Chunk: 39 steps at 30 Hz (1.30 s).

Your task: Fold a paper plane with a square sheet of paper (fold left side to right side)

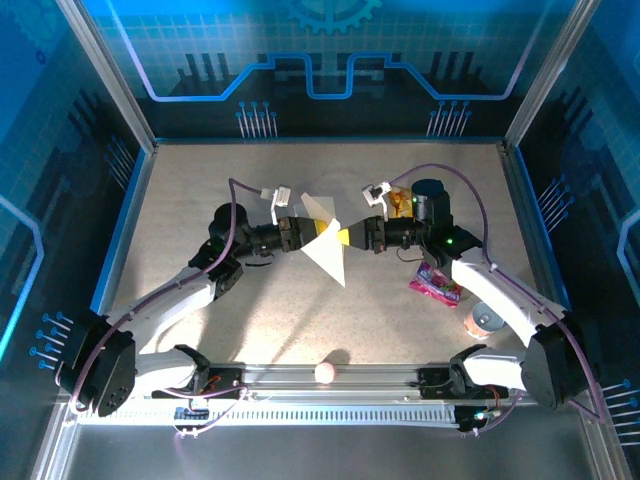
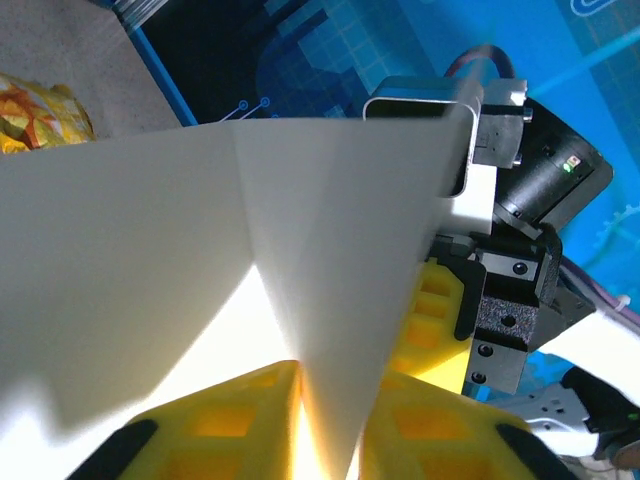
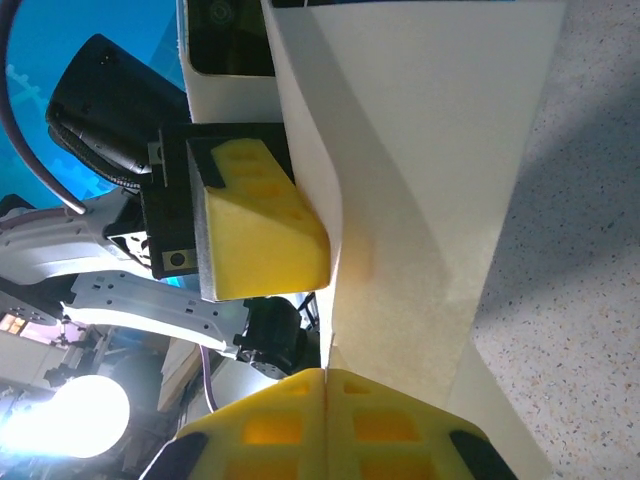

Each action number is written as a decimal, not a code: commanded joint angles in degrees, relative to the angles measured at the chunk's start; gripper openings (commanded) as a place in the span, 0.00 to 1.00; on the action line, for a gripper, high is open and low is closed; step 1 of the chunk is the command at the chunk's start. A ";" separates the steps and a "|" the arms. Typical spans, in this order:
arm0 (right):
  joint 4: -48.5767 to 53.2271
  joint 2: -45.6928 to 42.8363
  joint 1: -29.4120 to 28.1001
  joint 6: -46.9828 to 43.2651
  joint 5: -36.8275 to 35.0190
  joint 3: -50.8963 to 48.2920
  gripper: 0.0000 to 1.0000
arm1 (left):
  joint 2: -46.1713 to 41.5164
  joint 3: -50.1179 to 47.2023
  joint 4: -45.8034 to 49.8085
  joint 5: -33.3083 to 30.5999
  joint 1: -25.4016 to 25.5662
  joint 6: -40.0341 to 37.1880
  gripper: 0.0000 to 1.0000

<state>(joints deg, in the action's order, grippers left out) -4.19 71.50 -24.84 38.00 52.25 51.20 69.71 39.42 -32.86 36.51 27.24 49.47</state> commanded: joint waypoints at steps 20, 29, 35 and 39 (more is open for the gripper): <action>2.12 -9.64 4.93 1.89 -0.39 -8.00 0.81 | -0.10 4.34 -0.66 1.19 0.70 -1.37 0.01; -2.58 -8.33 0.96 4.94 0.08 -7.57 0.84 | 1.96 5.65 -1.63 1.72 1.13 -0.89 0.01; -6.67 -6.58 0.32 7.62 0.77 -6.04 0.75 | 2.54 5.67 -2.64 1.68 1.59 -0.28 0.01; -8.89 -4.99 0.29 9.17 1.62 -5.53 0.59 | 2.80 5.58 -2.86 1.50 1.85 0.16 0.01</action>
<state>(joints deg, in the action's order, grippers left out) -9.58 65.65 -23.75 45.41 52.01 43.64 72.05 43.05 -32.99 36.95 28.56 49.45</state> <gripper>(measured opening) 0.623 0.065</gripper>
